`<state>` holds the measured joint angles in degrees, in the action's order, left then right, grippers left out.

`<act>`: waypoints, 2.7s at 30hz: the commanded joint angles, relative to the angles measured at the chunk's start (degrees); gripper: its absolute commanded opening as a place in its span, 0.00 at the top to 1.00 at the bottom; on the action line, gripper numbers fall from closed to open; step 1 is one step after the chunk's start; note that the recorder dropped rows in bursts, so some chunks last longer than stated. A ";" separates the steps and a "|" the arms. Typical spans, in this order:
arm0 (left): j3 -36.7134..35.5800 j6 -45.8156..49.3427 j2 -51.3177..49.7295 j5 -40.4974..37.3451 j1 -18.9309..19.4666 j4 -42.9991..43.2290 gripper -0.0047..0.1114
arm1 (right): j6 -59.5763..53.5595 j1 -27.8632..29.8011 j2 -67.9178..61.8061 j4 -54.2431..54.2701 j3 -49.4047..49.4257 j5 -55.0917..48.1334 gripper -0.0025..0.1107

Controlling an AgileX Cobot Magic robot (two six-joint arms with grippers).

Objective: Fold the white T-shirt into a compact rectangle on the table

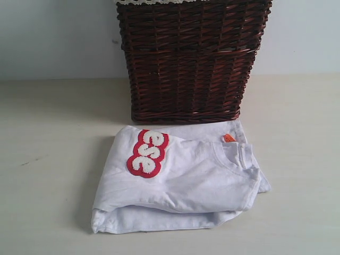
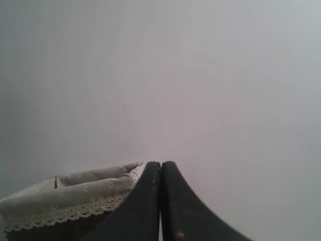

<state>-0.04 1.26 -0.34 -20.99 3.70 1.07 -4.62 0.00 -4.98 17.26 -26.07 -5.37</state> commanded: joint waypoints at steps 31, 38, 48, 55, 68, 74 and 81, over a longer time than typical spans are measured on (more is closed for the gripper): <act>0.04 0.01 0.34 0.52 0.11 -0.26 0.60 | -4.18 0.32 0.14 3.51 26.07 18.16 0.98; 0.04 0.01 0.34 0.52 0.11 -0.26 0.60 | -4.39 0.32 0.14 1.74 26.07 16.79 0.98; 0.04 0.01 0.34 0.52 0.11 -0.26 0.60 | 0.44 0.32 0.14 -13.99 26.07 11.96 0.98; 0.04 0.01 0.34 0.52 0.11 -0.26 0.60 | 7.41 0.32 0.14 -21.03 26.07 9.48 0.98; 0.04 0.01 0.34 0.52 0.11 -0.26 0.60 | 3.28 0.32 0.14 -21.22 26.07 4.55 0.98; 0.04 0.01 0.34 0.52 0.11 -0.26 0.60 | 4.95 0.32 0.14 -20.01 26.07 5.04 0.98; 0.04 0.01 0.34 0.52 0.11 -0.26 0.60 | 4.62 0.32 0.14 -20.14 26.07 0.21 0.98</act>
<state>-0.04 1.26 -0.34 -20.99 3.70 1.07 0.00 -0.07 -5.11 -2.93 -0.25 -1.83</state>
